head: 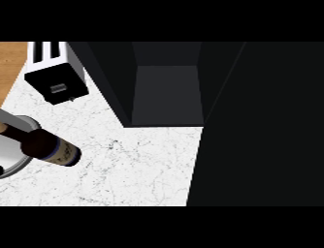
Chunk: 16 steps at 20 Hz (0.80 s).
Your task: Pick up the wine, place it into the cabinet and close the cabinet
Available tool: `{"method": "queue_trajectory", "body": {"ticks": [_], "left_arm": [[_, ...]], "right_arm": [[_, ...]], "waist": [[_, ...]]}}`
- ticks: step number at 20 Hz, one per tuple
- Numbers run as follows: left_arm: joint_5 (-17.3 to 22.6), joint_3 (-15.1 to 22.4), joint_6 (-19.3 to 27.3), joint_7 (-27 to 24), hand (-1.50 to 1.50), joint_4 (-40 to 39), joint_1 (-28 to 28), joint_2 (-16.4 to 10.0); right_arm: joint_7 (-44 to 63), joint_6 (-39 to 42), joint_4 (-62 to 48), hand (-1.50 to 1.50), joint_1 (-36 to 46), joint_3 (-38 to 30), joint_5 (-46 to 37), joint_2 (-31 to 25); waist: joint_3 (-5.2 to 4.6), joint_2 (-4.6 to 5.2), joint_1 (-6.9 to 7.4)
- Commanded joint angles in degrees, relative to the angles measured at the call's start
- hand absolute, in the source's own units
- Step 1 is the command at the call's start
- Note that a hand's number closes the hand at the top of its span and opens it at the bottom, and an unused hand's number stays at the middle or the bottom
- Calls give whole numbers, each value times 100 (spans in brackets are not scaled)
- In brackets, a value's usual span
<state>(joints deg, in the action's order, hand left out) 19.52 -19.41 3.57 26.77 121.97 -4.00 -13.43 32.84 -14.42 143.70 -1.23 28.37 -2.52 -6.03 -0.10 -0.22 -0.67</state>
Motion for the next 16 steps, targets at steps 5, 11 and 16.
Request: {"method": "queue_trajectory", "body": {"ticks": [5, 11, 16], "left_arm": [[-209, -100, -356, -929, -150, -1150, 12, 98], [-286, -203, -690, -1736, -150, -1729, 447, 300], [-483, -198, -834, -2301, -150, -1830, 989, 553]], "right_arm": [[622, -406, 1141, -150, -44, 534, -975, -205], [914, -428, 1197, -150, 267, 320, -727, -539], [977, -527, 1278, -150, 302, 314, -734, -729]], "waist": [[-5, -9, -72], [-4, -3, -30], [-2, -13, -19]]}}
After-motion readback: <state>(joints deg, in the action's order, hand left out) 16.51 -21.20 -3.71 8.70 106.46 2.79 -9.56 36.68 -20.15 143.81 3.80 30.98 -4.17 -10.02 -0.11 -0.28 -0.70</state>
